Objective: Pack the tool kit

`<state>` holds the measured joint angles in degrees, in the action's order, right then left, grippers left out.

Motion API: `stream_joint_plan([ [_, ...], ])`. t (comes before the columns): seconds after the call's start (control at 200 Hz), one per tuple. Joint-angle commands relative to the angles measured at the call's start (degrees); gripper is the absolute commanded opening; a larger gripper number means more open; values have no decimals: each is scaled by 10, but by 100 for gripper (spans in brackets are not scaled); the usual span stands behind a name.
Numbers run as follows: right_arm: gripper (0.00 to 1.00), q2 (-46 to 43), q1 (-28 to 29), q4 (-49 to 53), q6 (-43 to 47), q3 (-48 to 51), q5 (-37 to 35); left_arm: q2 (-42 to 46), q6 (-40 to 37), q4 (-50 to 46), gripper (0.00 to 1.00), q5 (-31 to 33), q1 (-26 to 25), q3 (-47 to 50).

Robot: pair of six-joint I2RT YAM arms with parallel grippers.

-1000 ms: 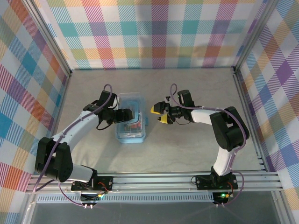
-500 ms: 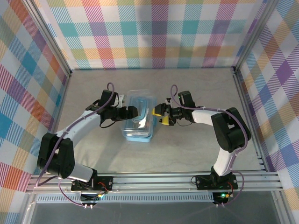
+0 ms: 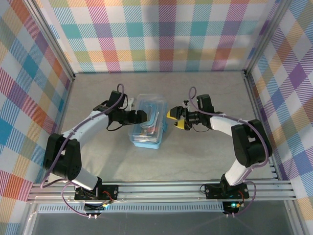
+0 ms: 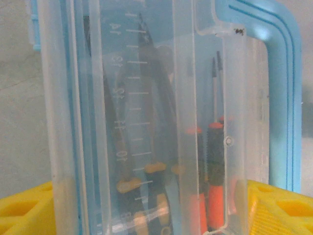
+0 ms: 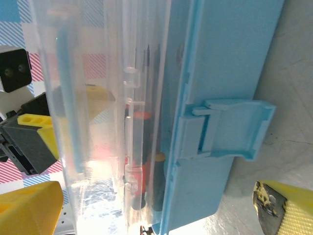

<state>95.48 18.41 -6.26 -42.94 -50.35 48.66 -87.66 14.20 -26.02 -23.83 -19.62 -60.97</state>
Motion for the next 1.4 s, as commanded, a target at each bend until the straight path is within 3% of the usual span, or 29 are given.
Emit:
stream_joint_plan([
  [0.0,99,-16,1,30,26,2,-1,-35,-18,-168,78,100,3,20],
  [0.215,100,-13,1,27,21,0,-1,-22,-23,-201,80,119,-3,-17],
  [0.645,99,-12,2,-14,-3,15,10,-33,-40,-187,79,75,24,-2],
  [0.955,99,-12,2,-7,1,5,9,-28,-42,-274,96,67,13,-161],
  [1.065,99,-14,2,0,4,1,8,-38,-40,-307,100,87,1,-225],
  [1.2,99,-15,2,3,3,-1,7,-53,-40,-344,100,157,-6,-258],
  [1.395,99,-14,2,16,14,-4,9,-85,-62,-360,100,159,-23,-250],
])
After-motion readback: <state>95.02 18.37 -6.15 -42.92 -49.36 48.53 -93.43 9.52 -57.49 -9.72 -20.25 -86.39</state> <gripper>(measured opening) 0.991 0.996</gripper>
